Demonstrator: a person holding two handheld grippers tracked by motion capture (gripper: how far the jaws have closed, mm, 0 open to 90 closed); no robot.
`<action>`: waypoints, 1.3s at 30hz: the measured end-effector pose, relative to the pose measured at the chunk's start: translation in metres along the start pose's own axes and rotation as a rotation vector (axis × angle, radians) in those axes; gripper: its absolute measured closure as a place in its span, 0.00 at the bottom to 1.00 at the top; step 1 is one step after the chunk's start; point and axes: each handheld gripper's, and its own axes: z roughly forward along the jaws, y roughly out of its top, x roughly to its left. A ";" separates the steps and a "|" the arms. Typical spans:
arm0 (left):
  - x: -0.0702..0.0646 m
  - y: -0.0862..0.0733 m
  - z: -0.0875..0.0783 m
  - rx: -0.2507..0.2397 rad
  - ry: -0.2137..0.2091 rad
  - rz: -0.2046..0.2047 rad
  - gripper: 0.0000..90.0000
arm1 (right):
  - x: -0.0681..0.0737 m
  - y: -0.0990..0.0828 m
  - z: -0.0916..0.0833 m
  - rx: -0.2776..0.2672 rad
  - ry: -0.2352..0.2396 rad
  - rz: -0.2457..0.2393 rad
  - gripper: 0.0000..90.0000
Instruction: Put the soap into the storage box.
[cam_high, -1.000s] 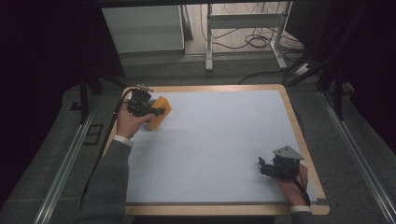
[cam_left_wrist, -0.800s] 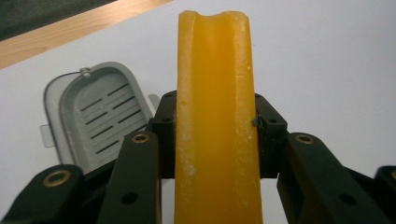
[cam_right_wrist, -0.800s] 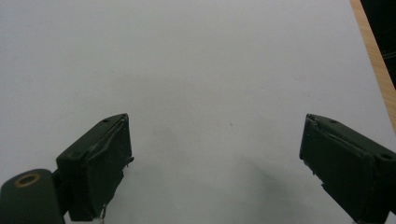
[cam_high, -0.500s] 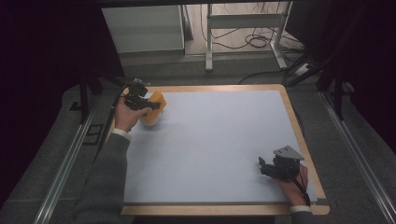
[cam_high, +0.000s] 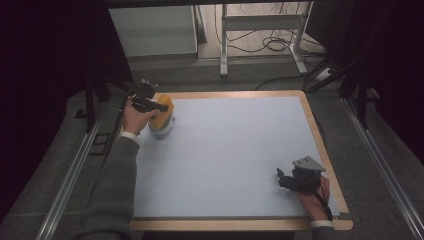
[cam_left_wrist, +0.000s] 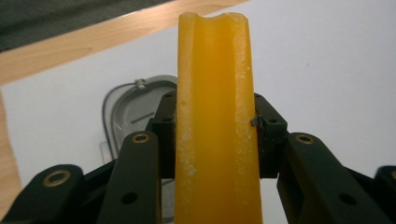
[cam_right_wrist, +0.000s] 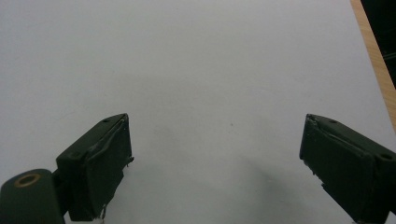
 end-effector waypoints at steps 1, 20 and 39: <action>0.001 0.000 0.002 -0.006 -0.006 -0.006 0.68 | 0.000 0.000 0.000 0.000 -0.001 0.001 0.10; 0.024 -0.001 0.030 0.063 0.026 -0.086 0.68 | 0.000 0.000 0.000 0.000 -0.002 0.000 0.10; 0.029 -0.003 0.023 -0.022 0.092 -0.087 0.42 | 0.000 0.000 0.000 0.000 -0.005 0.002 0.10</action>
